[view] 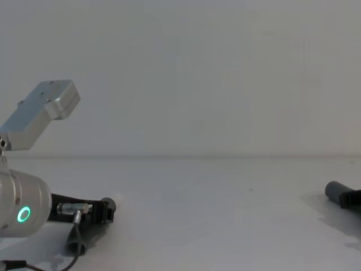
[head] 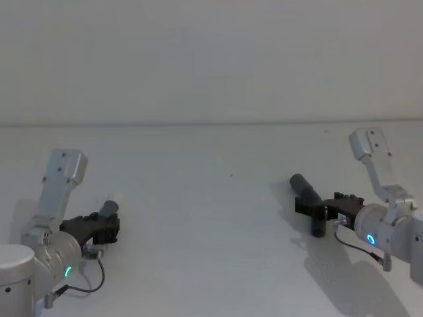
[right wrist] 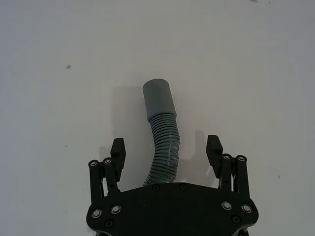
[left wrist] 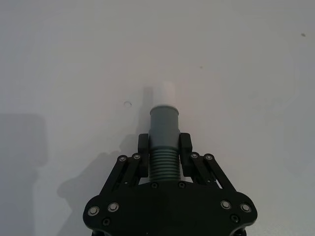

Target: Use both hands to pick up one end of the pipe from the table, align the ends, and insert them.

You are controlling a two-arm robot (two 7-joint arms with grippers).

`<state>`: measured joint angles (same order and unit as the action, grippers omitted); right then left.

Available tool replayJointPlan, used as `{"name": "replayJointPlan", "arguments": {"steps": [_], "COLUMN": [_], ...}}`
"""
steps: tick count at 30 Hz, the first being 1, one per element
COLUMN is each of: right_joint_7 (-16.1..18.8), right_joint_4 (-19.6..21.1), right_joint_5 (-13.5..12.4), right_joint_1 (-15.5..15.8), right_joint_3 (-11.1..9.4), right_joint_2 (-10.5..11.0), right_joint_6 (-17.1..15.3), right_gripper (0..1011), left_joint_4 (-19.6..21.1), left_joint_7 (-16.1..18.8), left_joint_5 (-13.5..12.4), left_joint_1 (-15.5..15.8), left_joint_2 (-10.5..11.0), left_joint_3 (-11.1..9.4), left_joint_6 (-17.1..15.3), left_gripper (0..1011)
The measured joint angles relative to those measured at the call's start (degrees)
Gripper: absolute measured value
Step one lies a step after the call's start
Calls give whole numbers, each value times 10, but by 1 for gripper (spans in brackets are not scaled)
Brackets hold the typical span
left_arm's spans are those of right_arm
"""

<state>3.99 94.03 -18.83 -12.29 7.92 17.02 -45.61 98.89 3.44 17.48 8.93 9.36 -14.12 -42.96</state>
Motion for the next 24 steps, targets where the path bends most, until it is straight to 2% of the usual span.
{"name": "replayJointPlan", "arguments": {"steps": [24], "right_joint_7": [4], "right_joint_4": [-22], "right_joint_5": [19], "right_joint_1": [-14], "right_joint_3": [7], "right_joint_2": [-3], "right_joint_6": [6], "right_gripper": [1000], "left_joint_4": [0], "left_joint_7": [0], "left_joint_5": [0], "left_joint_1": [0], "left_joint_2": [0], "left_joint_3": [0], "left_joint_6": [0], "left_gripper": [329]}}
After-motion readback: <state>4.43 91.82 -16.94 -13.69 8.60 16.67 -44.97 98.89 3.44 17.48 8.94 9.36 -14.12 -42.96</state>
